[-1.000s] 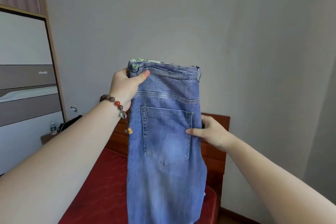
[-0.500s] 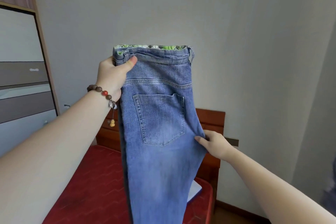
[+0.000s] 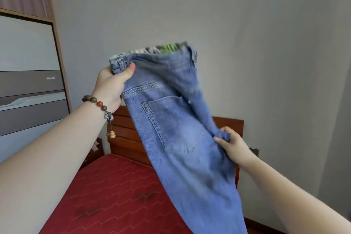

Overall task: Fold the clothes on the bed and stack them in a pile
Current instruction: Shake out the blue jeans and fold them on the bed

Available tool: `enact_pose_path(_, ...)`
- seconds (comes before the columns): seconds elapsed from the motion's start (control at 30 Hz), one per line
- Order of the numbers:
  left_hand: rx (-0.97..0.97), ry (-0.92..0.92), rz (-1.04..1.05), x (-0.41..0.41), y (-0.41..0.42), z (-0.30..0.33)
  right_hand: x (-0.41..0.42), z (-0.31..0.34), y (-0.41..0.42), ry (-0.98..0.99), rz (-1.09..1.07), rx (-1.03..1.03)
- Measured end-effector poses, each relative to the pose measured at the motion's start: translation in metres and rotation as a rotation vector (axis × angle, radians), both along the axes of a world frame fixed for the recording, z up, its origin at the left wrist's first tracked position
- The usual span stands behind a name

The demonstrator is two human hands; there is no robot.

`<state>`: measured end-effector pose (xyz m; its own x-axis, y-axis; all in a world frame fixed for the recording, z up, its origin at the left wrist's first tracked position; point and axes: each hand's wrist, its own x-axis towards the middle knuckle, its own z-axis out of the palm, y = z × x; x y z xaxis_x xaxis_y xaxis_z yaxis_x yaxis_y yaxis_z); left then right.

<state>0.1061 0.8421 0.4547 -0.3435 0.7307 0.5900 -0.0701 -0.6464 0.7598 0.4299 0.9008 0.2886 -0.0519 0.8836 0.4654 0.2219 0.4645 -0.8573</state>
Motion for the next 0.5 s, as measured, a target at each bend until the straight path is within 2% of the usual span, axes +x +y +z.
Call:
enact_pose_path(0.03, -0.001, 0.024, 0.008, 0.0, -0.001, -0.004, 0.001, 0.003, 0.0, -0.054, -0.029, 0.027)
enact_pose_path(0.17, 0.017, -0.057, -0.009, -0.007, -0.008, -0.017, 0.02, 0.023, -0.012, 0.075, -0.068, 0.008)
enact_pose_path(0.27, -0.051, -0.005, 0.009, -0.003, -0.013, -0.024, 0.029, 0.025, -0.024, -0.109, -0.089, -0.019)
enact_pose_path(0.4, -0.091, -0.044, 0.05, 0.017, -0.021, -0.031, 0.043, 0.021, -0.046, -0.103, -0.102, -0.132)
enact_pose_path(0.5, -0.127, -0.027, 0.074, 0.045, -0.024, -0.038, 0.052, 0.012, -0.065, -0.263, -0.222, -0.25)
